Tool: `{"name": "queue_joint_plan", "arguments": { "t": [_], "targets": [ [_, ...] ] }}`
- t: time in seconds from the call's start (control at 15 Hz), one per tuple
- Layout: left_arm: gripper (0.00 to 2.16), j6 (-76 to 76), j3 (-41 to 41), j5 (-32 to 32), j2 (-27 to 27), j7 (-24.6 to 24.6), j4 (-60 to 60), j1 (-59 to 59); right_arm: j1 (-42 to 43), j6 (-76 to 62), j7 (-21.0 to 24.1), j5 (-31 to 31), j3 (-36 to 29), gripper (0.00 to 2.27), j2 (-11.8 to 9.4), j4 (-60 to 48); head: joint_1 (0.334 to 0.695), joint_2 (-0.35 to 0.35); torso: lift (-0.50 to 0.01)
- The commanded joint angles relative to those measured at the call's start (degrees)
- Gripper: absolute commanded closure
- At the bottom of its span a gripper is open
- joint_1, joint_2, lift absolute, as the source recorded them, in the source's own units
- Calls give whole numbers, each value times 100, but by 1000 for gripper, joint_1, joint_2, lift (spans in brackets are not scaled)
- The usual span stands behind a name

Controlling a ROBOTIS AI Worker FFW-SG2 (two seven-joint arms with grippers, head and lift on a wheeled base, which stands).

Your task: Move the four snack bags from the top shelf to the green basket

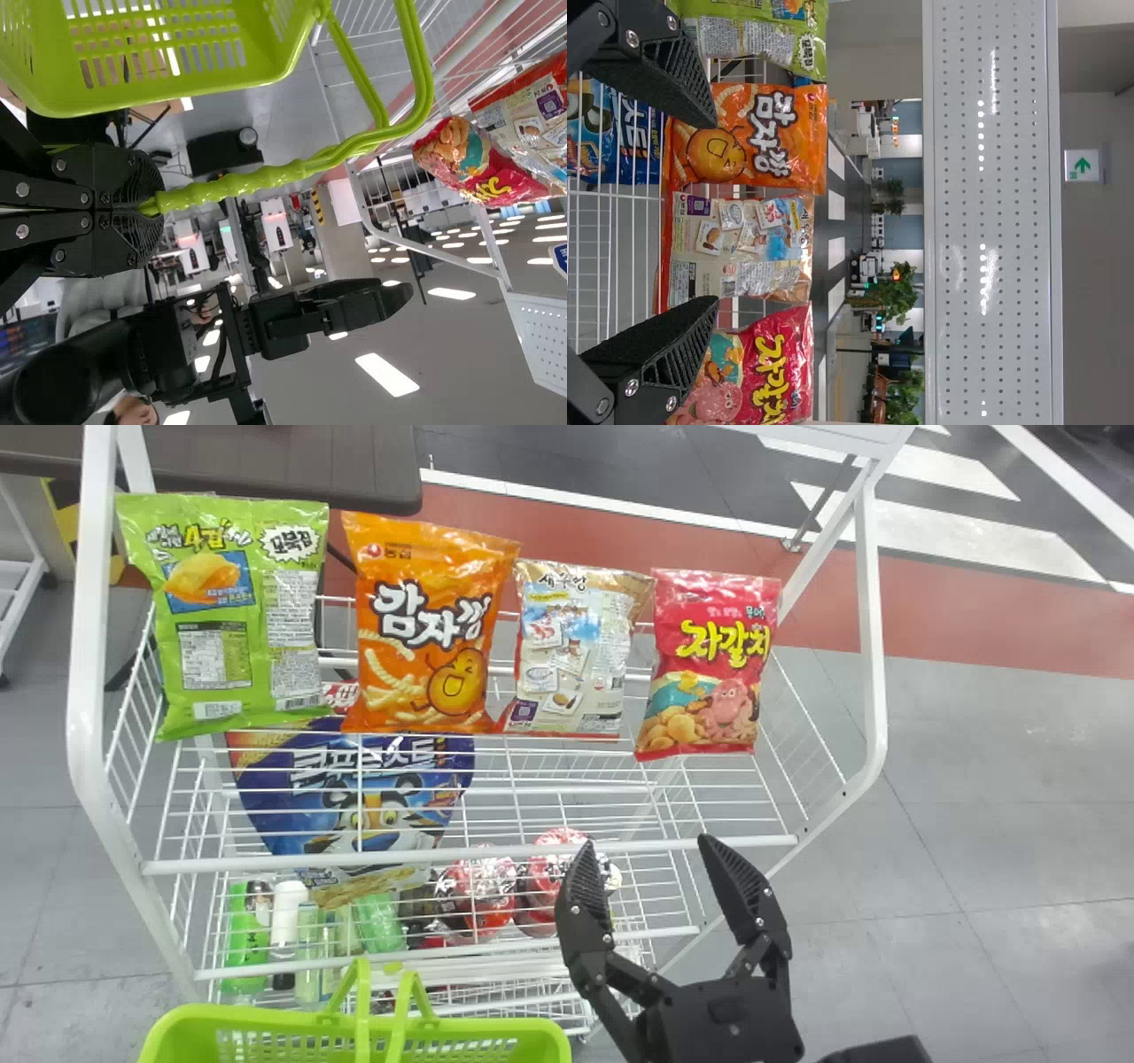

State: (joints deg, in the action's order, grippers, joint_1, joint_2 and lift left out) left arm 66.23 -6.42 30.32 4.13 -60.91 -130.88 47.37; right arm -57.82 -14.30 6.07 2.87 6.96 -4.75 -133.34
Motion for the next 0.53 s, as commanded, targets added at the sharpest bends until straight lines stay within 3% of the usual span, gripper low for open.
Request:
{"name": "queue_joint_plan", "arguments": {
  "t": [0.0, 0.47],
  "targets": [
    [1217, 0, 0, 0, 0, -17, 36, 0, 43, 108, 0, -50, -19, 124, 0, 10, 695, -350, 0],
    [1217, -88, 0, 9, -9, -53, 71, -9, 131, 231, -35, -138, -36, 124, 0, 107, 695, -350, 0]
  ]
}}
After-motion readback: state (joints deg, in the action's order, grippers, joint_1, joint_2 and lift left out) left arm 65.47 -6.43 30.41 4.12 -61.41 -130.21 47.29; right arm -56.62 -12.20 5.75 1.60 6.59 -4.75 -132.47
